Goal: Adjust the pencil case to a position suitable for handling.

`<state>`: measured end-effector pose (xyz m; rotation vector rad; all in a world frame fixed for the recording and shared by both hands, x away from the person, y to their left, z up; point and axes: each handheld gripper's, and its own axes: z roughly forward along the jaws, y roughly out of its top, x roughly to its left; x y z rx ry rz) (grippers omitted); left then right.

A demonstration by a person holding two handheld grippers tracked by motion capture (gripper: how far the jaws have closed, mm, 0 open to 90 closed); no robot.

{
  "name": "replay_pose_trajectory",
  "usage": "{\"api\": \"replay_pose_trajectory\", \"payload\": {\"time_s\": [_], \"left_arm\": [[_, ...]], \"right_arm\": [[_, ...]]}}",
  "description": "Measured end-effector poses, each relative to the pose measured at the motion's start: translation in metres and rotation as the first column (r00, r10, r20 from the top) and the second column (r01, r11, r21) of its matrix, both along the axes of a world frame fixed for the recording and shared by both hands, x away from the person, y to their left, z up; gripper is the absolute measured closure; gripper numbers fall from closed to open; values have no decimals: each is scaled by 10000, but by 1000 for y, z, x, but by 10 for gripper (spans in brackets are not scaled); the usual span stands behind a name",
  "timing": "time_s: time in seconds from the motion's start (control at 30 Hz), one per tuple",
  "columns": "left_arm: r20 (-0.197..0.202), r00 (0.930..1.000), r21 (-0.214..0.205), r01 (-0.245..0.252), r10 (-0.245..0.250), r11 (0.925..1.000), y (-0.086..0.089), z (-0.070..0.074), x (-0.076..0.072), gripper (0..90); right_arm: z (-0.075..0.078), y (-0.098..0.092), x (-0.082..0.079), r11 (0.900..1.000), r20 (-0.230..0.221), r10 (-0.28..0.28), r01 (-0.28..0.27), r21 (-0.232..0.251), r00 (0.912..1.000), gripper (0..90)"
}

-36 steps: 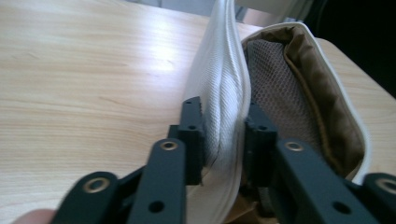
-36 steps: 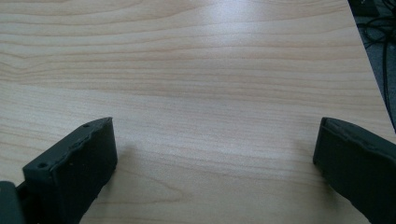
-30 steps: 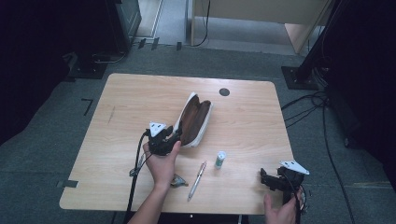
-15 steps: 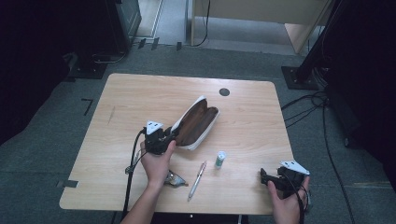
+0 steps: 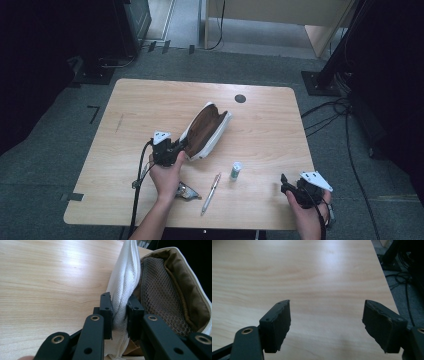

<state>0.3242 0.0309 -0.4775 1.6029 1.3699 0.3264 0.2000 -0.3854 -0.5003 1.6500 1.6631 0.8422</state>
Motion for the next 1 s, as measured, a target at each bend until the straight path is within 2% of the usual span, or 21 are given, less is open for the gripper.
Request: {"api": "replay_pose_trajectory", "payload": {"time_s": [0.13,0.23,0.37,0.47,0.53,0.77,0.87,1.0], "left_arm": [[-9,10000,-57,49,-49,10000,2,0,0,750],[90,9999,-89,72,-72,9999,3,0,0,715],[-16,9998,-93,194,-194,9998,6,-1,2,693],[24,9997,-166,235,-234,9996,7,0,2,672],[98,9994,-287,331,-328,9990,9,1,1,632],[220,9988,12,444,-444,9990,14,4,0,615],[348,9976,78,600,-602,9982,16,6,-2,600],[635,9956,153,682,-691,9976,20,10,-7,559]], "right_arm": [[19,12,7,9979,423,539,-554,339,9976,268],[32,26,15,9925,711,1055,-1095,535,9919,307],[50,48,30,9741,962,1918,-2014,1026,9767,358],[62,64,44,9605,997,2511,-2606,978,9628,361],[71,76,53,9549,1041,2758,-2848,838,9555,359],[82,100,69,9323,914,3267,-3366,1322,9407,333],[85,113,74,9260,885,3413,-3509,1395,9358,321],[88,127,81,9232,800,3509,-3590,1374,9330,311]]}}
